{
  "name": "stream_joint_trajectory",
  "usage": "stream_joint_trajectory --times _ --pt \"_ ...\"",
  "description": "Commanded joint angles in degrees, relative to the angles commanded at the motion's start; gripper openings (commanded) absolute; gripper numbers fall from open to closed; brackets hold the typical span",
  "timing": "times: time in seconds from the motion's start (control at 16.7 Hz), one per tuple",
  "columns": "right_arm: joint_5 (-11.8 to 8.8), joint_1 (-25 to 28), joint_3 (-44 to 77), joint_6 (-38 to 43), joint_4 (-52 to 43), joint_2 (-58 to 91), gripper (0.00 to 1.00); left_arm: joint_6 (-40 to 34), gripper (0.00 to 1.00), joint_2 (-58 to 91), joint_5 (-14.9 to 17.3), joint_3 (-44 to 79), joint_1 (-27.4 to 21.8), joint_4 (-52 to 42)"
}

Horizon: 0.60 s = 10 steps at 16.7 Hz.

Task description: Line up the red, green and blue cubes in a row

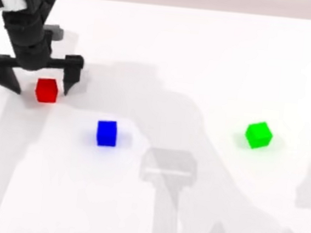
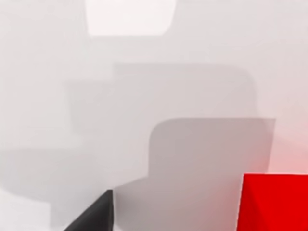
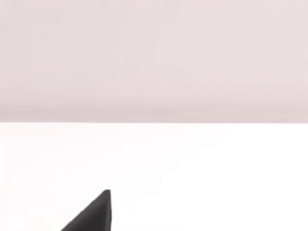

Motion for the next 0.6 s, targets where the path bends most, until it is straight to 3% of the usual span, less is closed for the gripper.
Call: stream_joint_trajectory --times 0.54,0.6 --pt "0.0 0.0 0.0 0.0 0.0 0.0 1.00 0.0 0.02 0.0 0.0 0.0 0.0 0.0" --pt "0.0 0.0 0.0 0.0 0.0 0.0 1.00 0.0 0.00 0.0 0.0 0.0 0.0 0.0"
